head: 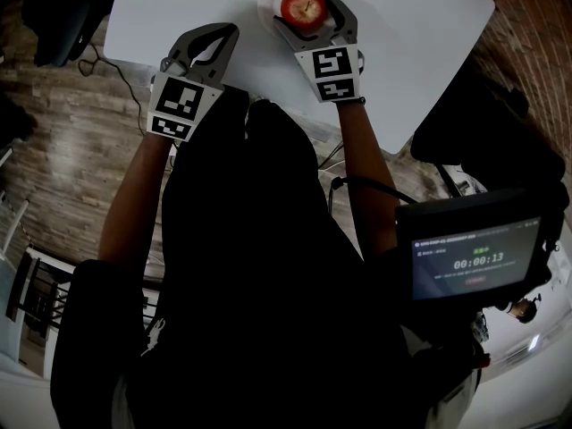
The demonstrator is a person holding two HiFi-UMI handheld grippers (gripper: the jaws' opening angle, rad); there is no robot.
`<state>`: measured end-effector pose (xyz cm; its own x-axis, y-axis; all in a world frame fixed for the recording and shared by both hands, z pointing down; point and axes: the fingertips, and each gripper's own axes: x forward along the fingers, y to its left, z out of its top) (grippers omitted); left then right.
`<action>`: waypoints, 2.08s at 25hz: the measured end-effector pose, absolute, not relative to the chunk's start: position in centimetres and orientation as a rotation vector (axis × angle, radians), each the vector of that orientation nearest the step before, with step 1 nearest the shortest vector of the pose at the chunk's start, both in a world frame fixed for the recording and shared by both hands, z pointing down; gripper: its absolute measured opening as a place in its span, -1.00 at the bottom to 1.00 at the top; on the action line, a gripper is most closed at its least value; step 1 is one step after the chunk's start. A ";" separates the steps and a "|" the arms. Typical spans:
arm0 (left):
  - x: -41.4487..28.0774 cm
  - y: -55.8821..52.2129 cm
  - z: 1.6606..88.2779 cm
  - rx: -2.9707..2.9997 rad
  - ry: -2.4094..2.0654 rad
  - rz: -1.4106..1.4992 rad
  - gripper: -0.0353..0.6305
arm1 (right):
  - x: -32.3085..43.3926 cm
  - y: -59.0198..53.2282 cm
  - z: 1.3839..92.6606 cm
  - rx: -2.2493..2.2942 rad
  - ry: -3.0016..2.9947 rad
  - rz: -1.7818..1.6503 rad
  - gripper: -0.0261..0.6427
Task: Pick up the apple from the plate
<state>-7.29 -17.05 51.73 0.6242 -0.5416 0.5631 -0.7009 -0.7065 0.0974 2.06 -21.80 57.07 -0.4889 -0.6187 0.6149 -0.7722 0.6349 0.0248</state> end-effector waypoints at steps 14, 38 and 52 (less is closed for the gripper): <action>-6.4 -16.2 49.9 2.585 -1.002 0.725 -0.88 | 3.0 -20.9 54.9 1.143 -2.290 0.352 0.28; -4.1 -16.2 47.5 2.684 -0.952 0.706 -0.88 | 5.1 -21.1 48.4 1.351 -2.365 0.353 0.28; -1.9 -16.0 45.6 2.777 -0.863 0.683 -0.88 | 6.7 -19.0 43.7 1.485 -2.374 0.308 0.28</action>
<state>-1.89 -15.97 45.64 0.7302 -0.4986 0.4671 -0.5691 -0.8222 0.0120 6.65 -18.99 43.70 -0.4068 -0.8303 0.3810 -0.9001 0.4356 -0.0117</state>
